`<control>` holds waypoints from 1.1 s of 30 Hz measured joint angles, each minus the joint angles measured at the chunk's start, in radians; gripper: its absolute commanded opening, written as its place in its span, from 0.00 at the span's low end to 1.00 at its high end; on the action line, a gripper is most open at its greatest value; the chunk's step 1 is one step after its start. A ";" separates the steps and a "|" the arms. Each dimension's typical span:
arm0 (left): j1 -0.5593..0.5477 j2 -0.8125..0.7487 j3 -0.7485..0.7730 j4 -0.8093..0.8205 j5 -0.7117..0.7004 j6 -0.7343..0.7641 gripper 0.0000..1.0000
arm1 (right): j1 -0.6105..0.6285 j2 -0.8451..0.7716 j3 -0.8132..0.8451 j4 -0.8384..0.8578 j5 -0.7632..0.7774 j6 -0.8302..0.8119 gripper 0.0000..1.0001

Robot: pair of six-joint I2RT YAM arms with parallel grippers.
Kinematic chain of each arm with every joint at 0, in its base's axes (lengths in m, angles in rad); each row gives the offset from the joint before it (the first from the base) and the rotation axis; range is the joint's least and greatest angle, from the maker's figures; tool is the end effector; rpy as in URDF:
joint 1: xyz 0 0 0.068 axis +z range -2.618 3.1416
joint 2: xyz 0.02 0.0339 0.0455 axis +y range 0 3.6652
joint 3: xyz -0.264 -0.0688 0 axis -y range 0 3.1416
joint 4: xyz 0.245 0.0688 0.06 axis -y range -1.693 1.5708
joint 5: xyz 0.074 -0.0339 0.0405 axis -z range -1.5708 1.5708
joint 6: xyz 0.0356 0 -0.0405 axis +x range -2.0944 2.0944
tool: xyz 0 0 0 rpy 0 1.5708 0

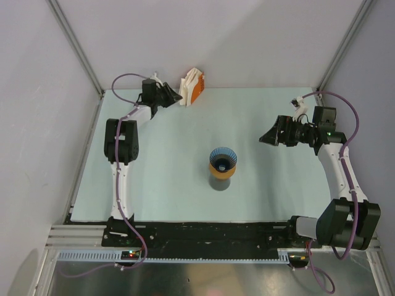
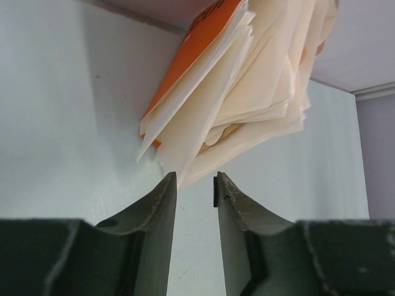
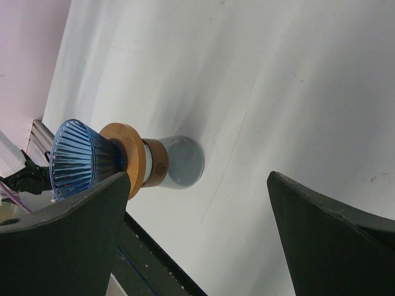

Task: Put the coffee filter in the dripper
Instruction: Pick up the coffee filter from the coffee filter holder.

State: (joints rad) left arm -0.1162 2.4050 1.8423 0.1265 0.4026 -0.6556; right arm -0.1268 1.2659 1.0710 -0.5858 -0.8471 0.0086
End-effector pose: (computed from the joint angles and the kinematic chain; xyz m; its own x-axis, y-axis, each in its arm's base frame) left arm 0.5462 -0.0778 0.1658 -0.6127 -0.4932 -0.6175 0.1083 0.7216 -0.6838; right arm 0.2633 -0.0067 0.3081 -0.7019 0.0952 -0.7059 -0.4383 0.7234 0.5335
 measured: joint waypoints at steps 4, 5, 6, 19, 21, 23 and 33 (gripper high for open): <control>0.000 0.010 0.047 0.000 0.001 -0.003 0.32 | 0.000 0.000 0.000 0.000 0.000 0.000 0.99; 0.000 0.013 0.060 0.003 0.001 -0.006 0.31 | 0.000 0.000 0.000 0.000 0.000 0.000 1.00; 0.000 0.017 0.074 0.006 0.001 -0.009 0.31 | 0.000 0.000 0.000 0.000 0.000 0.000 0.99; 0.002 0.055 0.101 0.018 0.005 -0.041 0.29 | -0.002 0.000 0.000 0.000 0.000 0.001 0.99; 0.005 0.055 0.091 0.035 0.016 -0.052 0.30 | -0.002 0.000 0.000 0.000 0.000 0.001 0.99; 0.008 0.055 0.074 0.056 0.029 -0.061 0.30 | -0.002 0.000 0.000 0.000 0.000 0.001 1.00; 0.024 0.055 0.035 0.092 0.049 -0.071 0.32 | -0.002 0.000 0.000 0.000 0.000 0.001 0.99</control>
State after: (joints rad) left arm -0.0921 2.4596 1.8771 0.2188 0.4519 -0.7261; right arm -0.1284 1.2663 1.0710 -0.5858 -0.8467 0.0093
